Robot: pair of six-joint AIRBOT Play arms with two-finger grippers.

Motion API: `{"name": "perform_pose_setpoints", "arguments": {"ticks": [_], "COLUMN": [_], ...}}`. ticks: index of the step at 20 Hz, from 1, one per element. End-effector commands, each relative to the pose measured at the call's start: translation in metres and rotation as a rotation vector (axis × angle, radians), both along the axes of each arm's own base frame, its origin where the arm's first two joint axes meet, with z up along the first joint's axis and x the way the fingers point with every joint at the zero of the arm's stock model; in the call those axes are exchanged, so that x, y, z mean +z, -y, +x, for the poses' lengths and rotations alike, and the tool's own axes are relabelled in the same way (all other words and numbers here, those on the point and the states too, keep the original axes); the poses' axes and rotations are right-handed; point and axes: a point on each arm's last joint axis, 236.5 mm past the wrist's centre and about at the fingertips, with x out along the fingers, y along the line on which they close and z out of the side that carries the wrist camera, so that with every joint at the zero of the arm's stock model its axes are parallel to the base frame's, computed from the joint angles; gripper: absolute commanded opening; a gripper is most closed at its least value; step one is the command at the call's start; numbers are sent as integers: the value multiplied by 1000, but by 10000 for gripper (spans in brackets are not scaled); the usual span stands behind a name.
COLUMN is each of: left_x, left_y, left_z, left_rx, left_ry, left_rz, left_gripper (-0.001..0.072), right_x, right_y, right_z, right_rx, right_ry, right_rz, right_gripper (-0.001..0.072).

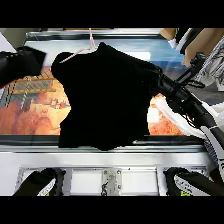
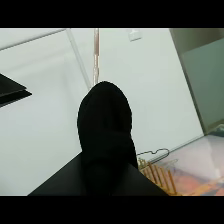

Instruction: Fold the clothes and pants, and hang the long-sleeved shirts on hangers.

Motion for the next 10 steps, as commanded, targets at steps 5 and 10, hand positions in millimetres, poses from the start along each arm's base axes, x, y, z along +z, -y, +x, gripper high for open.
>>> {"name": "perform_pose_setpoints", "arguments": {"ticks": [5,10], "left_x": [-17,-45], "left_y": [-4,28], "left_z": [-11,2], "left_rx": [2,-74], "left_ry": [-82,-156], "left_rz": [23,55], "left_gripper": [38,23], "right_x": [1,23], "right_y": [1,43], "right_z": [0,12], "right_rx": [-7,-167], "right_ry": [1,34], "right_rz": [-2,-24], "right_gripper": [19,18]}}
